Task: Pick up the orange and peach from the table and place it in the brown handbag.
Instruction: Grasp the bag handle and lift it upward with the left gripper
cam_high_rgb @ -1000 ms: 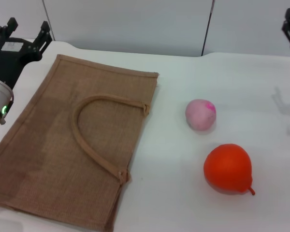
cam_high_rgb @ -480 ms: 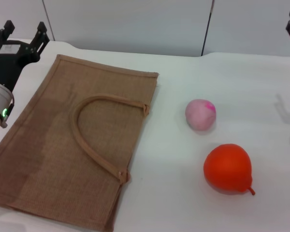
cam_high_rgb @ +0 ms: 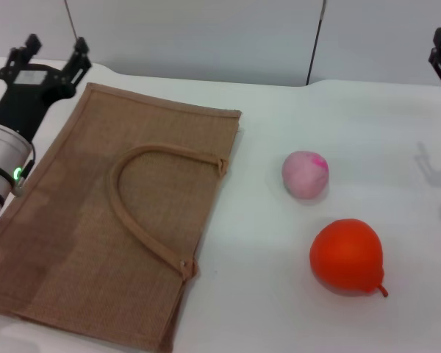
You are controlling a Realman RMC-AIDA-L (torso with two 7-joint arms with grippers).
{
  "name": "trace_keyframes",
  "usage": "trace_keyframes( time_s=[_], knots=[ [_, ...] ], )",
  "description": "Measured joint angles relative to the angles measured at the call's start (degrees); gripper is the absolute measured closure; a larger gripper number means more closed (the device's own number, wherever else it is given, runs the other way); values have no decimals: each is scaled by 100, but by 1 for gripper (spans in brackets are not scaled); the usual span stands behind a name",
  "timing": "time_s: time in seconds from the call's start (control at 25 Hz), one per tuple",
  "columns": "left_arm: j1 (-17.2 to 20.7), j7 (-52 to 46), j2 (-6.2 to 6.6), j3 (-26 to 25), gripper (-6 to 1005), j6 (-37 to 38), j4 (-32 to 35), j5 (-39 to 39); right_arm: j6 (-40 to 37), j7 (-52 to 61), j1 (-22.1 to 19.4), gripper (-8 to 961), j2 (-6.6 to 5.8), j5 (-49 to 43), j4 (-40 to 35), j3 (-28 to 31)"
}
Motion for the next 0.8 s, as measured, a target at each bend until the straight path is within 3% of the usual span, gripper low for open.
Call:
trace_keyframes(
  time_s=[0.2, 0.52, 0.68, 0.72, 0.8],
  knots=[
    [-53, -171, 25, 5, 220, 87, 70, 537, 349, 21, 24, 185, -20, 0, 0, 6],
    [-58, -1205, 36, 13, 248, 706, 730, 1979, 735, -11, 38, 186, -29, 0, -9, 0],
    [-44, -2281, 34, 11, 261, 935, 1280, 2700, 744, -13, 39, 186, -33, -5, -11, -2],
    [-10, -3172, 16, 11, 263, 946, 1760, 3342, 745, -15, 37, 186, -33, -7, -5, -7],
    [19, -3599, -2, 11, 268, 928, 2051, 3673, 748, -15, 37, 186, -33, -8, -4, -9]
  ],
)
